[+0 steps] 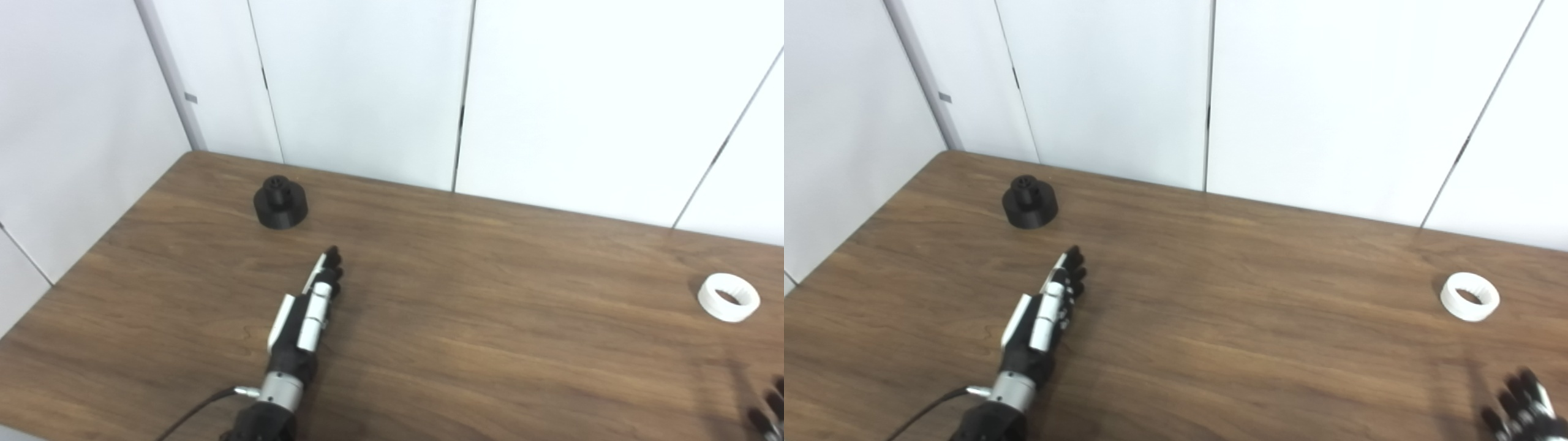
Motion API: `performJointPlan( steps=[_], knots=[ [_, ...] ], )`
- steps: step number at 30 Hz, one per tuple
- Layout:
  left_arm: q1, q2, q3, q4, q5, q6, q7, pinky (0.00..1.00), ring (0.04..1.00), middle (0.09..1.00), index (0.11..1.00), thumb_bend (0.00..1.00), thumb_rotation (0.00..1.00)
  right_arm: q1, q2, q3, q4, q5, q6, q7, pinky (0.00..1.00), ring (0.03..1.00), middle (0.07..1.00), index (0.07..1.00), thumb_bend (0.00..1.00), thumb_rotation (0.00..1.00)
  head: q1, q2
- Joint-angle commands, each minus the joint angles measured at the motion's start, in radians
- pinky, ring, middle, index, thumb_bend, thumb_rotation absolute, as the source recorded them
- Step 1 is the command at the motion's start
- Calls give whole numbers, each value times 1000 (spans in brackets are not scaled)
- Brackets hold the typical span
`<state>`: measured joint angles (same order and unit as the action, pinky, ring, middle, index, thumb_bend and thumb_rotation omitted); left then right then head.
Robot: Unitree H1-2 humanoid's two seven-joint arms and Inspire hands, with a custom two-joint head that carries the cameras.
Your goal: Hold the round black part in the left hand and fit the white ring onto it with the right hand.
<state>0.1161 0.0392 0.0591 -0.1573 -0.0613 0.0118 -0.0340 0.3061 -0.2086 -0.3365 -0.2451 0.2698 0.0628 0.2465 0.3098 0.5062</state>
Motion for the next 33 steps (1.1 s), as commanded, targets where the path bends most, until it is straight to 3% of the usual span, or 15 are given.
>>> performJointPlan(
  steps=[1, 9, 17, 33],
  knots=[
    [-26, -6, -10, -8, 18, -47, 6, 1000, 998, 1000, 1000, 552, 1000, -10, -20, 0, -2, -6, -19, -17, 1000, 1000, 1000, 1000, 596, 1000, 3, 0],
    [-30, -10, -7, 5, 13, -59, 5, 1000, 1000, 1000, 1000, 577, 990, -11, -33, 13, 12, 1, -32, -29, 1000, 1000, 1000, 1000, 603, 1000, -21, 3],
    [-28, -6, -4, 4, 16, -64, 6, 1000, 1000, 1000, 1000, 539, 1000, -11, -38, 21, 31, 0, -54, -34, 1000, 1000, 1000, 1000, 614, 1000, -36, 12],
    [-28, -4, -1, -12, 12, -48, 6, 1000, 1000, 1000, 1000, 549, 991, -2, -43, 37, -7, 2, -20, -62, 1000, 1000, 1000, 1000, 631, 1000, -32, 24]
  ],
)
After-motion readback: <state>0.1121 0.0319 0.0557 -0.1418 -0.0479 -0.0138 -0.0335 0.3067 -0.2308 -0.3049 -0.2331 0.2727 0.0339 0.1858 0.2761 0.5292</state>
